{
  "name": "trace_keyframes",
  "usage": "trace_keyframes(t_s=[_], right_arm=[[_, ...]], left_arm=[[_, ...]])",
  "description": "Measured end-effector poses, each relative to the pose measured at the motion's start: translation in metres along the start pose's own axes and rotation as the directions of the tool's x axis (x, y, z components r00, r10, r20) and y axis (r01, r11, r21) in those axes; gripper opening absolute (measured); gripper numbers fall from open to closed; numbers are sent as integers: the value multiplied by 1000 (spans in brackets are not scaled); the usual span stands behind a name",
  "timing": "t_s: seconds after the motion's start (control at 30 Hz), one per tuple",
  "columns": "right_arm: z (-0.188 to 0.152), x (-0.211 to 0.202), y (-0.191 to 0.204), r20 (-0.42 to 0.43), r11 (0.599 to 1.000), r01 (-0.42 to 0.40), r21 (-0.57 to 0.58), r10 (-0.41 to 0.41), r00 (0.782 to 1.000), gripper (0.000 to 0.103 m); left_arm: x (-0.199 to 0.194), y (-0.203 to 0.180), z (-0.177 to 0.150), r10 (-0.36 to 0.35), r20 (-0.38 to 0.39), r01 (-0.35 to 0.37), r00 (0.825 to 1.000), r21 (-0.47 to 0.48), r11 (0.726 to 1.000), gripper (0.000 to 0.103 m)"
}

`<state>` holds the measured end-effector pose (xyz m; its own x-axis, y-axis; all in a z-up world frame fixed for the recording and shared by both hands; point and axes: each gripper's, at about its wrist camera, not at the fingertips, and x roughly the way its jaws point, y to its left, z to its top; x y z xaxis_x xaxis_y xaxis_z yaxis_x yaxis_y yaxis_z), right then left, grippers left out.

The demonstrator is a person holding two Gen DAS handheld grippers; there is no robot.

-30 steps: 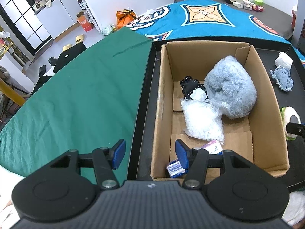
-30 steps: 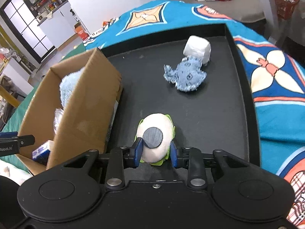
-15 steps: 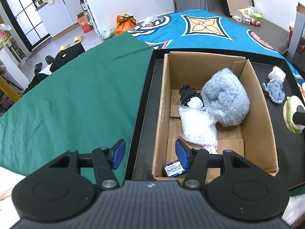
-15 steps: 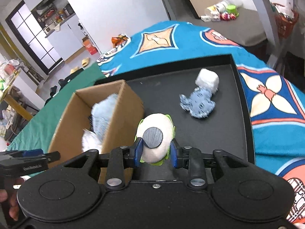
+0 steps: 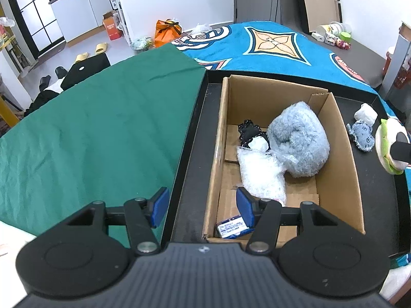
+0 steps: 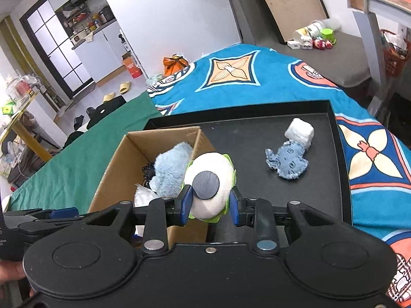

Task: Organize soft objects
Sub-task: 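Carry the round plush with the right gripper into the box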

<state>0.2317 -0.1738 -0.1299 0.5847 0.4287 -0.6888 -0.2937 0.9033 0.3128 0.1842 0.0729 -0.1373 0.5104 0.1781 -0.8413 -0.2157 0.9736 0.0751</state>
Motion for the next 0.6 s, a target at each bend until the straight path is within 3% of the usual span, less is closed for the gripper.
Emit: trace_keyframes(t_s=[0.37, 0.5, 0.6], right_arm=[[2, 2, 29, -3, 999, -7, -51, 7, 1000, 30], [1, 6, 37, -13, 998, -7, -68, 6, 1000, 30], [0, 9, 44, -21, 997, -6, -77, 5, 1000, 30]], left_arm=[[7, 10, 0, -56, -30, 55, 998, -43, 998, 56], [9, 11, -1, -77, -37, 75, 996, -50, 996, 52], [11, 12, -1, -92, -44, 89, 995, -56, 994, 42]])
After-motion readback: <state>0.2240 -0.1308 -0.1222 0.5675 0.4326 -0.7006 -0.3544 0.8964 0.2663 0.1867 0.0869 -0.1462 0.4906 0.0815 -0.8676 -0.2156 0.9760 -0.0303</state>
